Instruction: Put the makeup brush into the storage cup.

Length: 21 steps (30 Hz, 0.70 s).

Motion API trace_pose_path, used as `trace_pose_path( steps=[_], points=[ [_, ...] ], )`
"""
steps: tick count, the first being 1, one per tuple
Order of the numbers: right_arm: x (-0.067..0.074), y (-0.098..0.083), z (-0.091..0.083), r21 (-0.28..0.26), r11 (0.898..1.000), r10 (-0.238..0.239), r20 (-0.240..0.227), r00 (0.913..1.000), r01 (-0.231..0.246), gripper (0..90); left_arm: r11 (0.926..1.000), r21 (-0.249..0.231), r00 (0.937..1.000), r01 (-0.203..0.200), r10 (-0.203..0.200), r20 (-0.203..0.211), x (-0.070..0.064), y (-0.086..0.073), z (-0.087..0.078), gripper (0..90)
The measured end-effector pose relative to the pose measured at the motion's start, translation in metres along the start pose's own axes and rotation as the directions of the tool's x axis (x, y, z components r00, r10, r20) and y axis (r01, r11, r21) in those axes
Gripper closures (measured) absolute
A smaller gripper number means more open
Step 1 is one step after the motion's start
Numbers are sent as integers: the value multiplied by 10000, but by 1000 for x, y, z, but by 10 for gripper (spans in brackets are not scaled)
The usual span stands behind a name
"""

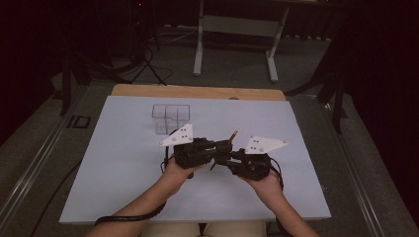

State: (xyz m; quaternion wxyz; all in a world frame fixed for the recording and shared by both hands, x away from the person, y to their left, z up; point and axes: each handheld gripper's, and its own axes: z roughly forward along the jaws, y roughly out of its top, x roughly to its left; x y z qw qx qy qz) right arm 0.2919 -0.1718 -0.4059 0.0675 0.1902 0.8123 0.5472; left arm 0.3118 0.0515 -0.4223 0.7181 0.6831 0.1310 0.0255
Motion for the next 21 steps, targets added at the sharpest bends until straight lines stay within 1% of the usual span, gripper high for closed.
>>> trace_pose_path(
  steps=[1,2,3,4,5,6,7,8,9,10,11,12,13,14,15,17,18,20,21],
  points=[
    [-3,0,-1,82,9997,219,-134,9997,-217,837,9999,9,9999,-125,125,-57,0,0,-1,836],
    [-3,0,-1,82,9997,219,-134,9997,-217,837,9998,95,9998,-159,160,-106,-1,1,-1,836],
    [-6,-1,-2,117,9990,424,-235,9988,-421,844,9996,189,9997,-200,202,-135,-2,1,-1,834],
    [-7,-2,-2,151,9987,498,-350,9981,-493,845,9993,318,9997,-172,177,-175,-2,2,-1,831],
    [-8,-2,-2,232,9986,483,-290,9984,-477,846,9990,439,9999,-57,61,-97,-1,2,0,828],
    [-8,-3,-2,363,9979,542,-303,9981,-531,846,9982,601,9997,-92,106,-229,-1,2,0,818],
    [-8,-4,-2,429,9977,543,-220,9983,-533,847,9982,601,9997,-92,106,-229,-1,2,0,817],
    [-8,-4,-2,429,9977,543,-220,9983,-533,847,9972,738,9995,-129,149,-272,-2,3,0,817],
    [-9,-4,-2,483,9972,585,-247,9980,-573,847,9964,844,9995,7,19,-306,-2,5,0,781],
    [-10,-5,-2,697,9961,558,-162,9983,-545,847,9965,837,9993,14,18,-385,-2,7,0,762],
    [-11,-6,-1,756,9958,526,-129,9985,-515,847,9964,853,9992,-4,38,-402,-2,9,-1,755],
    [-11,-7,-2,845,9950,541,-104,9985,-530,847,9958,907,9989,102,-59,-467,-2,11,-2,744],
    [-11,-7,-2,845,9950,541,-104,9985,-530,847,9958,904,9989,165,-125,-450,-1,14,-3,744],
    [-12,-8,-2,951,9942,509,-89,9987,-498,847,9951,959,9988,228,-185,-455,0,16,-3,743],
    [-12,-9,-1,1091,9929,470,-34,9989,-463,847,9944,1025,9988,276,-232,-435,1,17,-3,723],
    [-13,-10,-1,1162,9923,438,-15,9990,-433,847,9934,1115,9986,283,-232,-465,1,19,-4,723],
    [-13,-11,0,1349,9901,392,53,9992,-395,848,9925,1169,9987,359,-314,-407,2,20,-3,723],
    [-13,-11,1,1390,9897,323,87,9994,-332,847,9924,1183,9986,334,-282,-455,1,20,-3,723],
    [-13,-12,2,1535,9877,298,75,9995,-306,848,9914,1250,9986,400,-354,-385,1,21,-2,724]
  ],
)
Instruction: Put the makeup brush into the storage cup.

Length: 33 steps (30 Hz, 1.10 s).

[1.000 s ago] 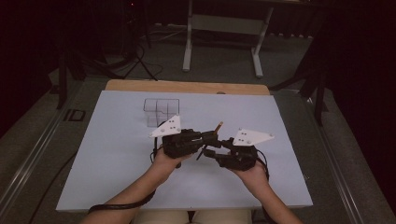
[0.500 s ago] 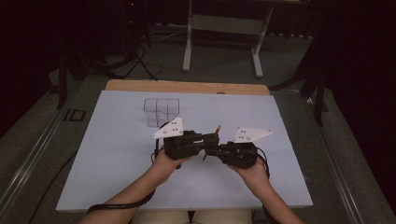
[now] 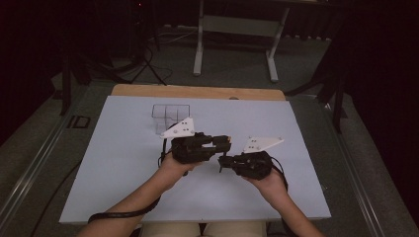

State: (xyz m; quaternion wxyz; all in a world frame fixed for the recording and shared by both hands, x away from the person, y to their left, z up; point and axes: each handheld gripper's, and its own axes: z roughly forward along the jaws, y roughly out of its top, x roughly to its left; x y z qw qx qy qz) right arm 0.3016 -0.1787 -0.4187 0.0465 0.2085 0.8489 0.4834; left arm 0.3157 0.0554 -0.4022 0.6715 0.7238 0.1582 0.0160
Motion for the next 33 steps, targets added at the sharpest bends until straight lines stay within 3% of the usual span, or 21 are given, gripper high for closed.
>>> trace_pose_path(
  steps=[4,6,9,13,20,25,33],
  points=[
    [0,0,2,123,9999,-37,39,10000,37,847,9998,188,10000,62,-61,-43,-1,0,3,728],
    [0,0,3,217,9997,-93,129,9999,91,848,9995,225,9998,217,-216,-26,0,-1,3,778],
    [0,0,3,238,9997,-84,124,9999,81,847,9998,178,9992,31,-24,-394,-1,-1,2,836],
    [-2,-1,2,259,9996,-136,90,9999,133,846,9994,350,9994,-64,76,-347,1,0,2,853],
    [-3,-3,1,-66,9998,-207,170,9996,208,828,9974,485,9962,-525,557,-677,-3,6,5,857],
    [-2,-2,-4,-388,9986,-338,250,9991,347,709,9982,329,9953,-507,533,-810,-2,13,6,858],
    [1,-4,-21,-867,9949,-460,656,9968,516,405,9985,161,9907,-532,547,-1242,1,26,-6,857]
  ],
)
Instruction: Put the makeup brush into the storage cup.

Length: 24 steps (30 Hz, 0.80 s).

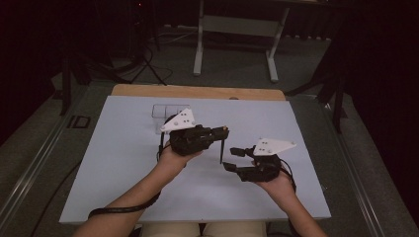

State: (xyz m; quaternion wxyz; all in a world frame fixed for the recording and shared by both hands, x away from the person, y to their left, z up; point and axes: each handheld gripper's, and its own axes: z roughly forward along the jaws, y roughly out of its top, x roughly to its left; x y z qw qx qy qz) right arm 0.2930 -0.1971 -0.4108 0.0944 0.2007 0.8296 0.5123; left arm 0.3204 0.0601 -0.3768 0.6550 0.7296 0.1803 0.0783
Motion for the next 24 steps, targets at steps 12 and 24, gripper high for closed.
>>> trace_pose_path(
  steps=[12,24],
  points=[
    [-12,-12,-29,-805,9949,647,537,9965,-603,157,9991,-417,9959,47,-84,-900,20,15,-37,857],
    [-19,-21,-40,-1252,9908,613,842,9946,-505,170,9957,-914,9778,-164,-31,-2097,48,33,-78,857]
  ],
)
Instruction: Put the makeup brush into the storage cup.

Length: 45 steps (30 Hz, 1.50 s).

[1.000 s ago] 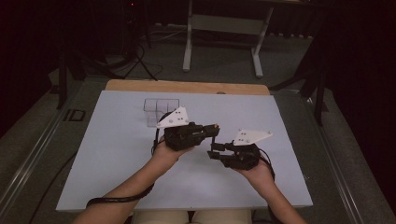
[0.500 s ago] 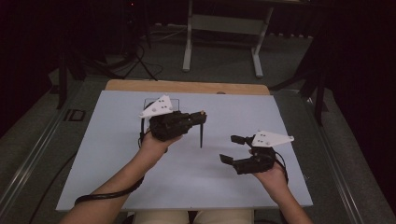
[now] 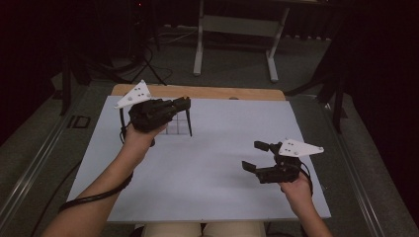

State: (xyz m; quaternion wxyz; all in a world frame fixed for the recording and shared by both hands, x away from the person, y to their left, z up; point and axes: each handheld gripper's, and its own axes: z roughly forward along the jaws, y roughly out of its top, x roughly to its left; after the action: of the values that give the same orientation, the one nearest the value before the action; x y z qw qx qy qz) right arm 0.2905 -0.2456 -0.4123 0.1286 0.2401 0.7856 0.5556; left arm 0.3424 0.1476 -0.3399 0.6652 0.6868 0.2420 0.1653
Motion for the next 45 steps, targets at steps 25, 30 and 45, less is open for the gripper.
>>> trace_pose_path(
  steps=[25,30,45],
  points=[
    [-3,-5,-6,-575,9983,-118,66,9999,122,146,9991,-211,9834,-376,332,-1781,63,24,-15,856],
    [-3,-6,-5,-513,9986,-151,13,9999,152,146,9991,-330,9800,-253,182,-1981,75,23,-15,856],
    [-5,-8,-4,-500,9987,-101,-59,9999,98,146,9993,28,9613,-363,357,-2733,102,4,-13,856]
  ],
)
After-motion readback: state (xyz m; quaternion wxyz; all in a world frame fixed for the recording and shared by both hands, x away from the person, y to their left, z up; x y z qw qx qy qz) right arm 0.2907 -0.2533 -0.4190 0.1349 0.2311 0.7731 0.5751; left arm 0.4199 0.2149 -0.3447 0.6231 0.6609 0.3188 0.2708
